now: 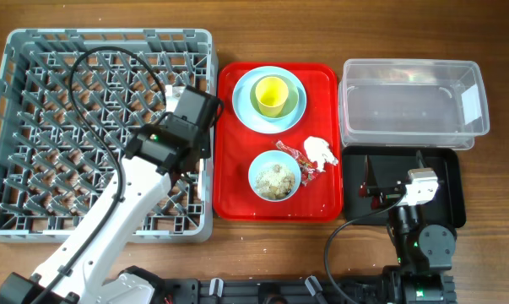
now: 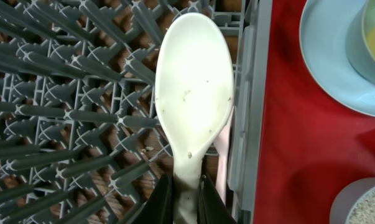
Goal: Sort waste into correct bins and load items into the dishwasher rack
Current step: 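Grasp the white spoon and move it into the rack, then lower the spoon into the rack's right edge and release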
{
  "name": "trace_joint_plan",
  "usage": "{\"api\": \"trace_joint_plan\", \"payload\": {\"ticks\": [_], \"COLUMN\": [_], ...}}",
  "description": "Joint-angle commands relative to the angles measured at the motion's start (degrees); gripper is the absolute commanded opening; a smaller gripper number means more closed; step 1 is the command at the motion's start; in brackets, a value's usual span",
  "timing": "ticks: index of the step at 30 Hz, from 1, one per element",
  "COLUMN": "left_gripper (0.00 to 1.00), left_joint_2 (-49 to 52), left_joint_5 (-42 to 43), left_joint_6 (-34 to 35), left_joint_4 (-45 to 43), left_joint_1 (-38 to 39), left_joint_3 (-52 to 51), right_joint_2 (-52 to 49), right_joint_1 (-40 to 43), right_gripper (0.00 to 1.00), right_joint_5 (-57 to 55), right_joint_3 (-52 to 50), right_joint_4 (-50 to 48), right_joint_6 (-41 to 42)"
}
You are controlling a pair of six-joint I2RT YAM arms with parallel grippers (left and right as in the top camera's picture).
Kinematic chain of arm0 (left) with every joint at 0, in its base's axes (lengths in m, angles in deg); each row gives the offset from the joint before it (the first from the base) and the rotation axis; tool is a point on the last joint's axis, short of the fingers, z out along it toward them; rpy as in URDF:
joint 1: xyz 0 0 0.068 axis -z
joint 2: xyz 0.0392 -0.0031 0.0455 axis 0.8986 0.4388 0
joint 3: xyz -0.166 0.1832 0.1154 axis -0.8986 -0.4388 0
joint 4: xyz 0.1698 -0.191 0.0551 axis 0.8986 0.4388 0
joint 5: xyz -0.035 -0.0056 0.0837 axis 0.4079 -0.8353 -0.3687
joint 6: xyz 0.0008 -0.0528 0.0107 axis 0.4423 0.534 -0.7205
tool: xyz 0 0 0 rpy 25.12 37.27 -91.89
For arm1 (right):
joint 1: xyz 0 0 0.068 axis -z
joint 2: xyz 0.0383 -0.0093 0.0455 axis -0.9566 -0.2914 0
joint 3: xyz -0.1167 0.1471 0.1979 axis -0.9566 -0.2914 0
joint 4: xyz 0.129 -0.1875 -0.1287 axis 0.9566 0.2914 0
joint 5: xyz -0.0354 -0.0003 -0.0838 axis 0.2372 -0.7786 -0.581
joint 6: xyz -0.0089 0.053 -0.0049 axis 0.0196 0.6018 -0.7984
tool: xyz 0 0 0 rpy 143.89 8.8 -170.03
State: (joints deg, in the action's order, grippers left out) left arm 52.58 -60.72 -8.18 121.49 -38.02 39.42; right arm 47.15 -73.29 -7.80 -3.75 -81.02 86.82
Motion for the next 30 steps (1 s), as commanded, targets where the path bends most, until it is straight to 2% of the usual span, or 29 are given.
{"api": "trace_joint_plan", "payload": {"ticks": [1, 9, 15, 19, 20, 22, 26, 30], "left_gripper": [0.04, 0.04, 0.04, 0.04, 0.05, 0.18, 0.27, 0.25], "left_joint_2": [0.4, 2.9, 10.4, 14.7, 15.0, 14.9, 14.9, 13.1], "left_joint_5": [1.6, 4.3, 3.9, 0.6, 0.7, 0.7, 0.7, 0.7], "left_joint_6": [-2.6, -2.1, -2.1, -2.1, -2.1, -2.1, -2.1, -0.4], "left_joint_4": [-0.1, -8.0, -10.5, -11.5, -11.5, -11.8, -11.8, -11.7], "left_joint_1": [-1.3, -1.4, -1.5, -1.5, -1.5, -1.5, -1.5, -1.5], "left_joint_3": [0.2, -5.1, -5.1, -5.1, -5.1, -5.1, -5.1, -4.9], "right_joint_2": [0.1, -0.3, -0.3, -0.3, -0.3, -0.3, -0.3, -0.3], "right_joint_1": [-0.1, -0.1, -0.1, -0.1, -0.1, -0.1, -0.1, -0.1], "right_gripper": [1.00, 1.00, 1.00, 1.00, 1.00, 1.00, 1.00, 1.00], "right_joint_5": [0.3, 0.3, 0.3, 0.3, 0.3, 0.3, 0.3, 0.3], "right_joint_3": [-0.1, -0.1, -0.1, -0.1, -0.1, -0.1, -0.1, -0.1], "right_joint_4": [-0.2, -0.2, -0.2, -0.2, -0.2, -0.2, -0.2, -0.2], "right_joint_6": [-0.2, -0.2, -0.2, -0.2, -0.2, -0.2, -0.2, -0.2]}}
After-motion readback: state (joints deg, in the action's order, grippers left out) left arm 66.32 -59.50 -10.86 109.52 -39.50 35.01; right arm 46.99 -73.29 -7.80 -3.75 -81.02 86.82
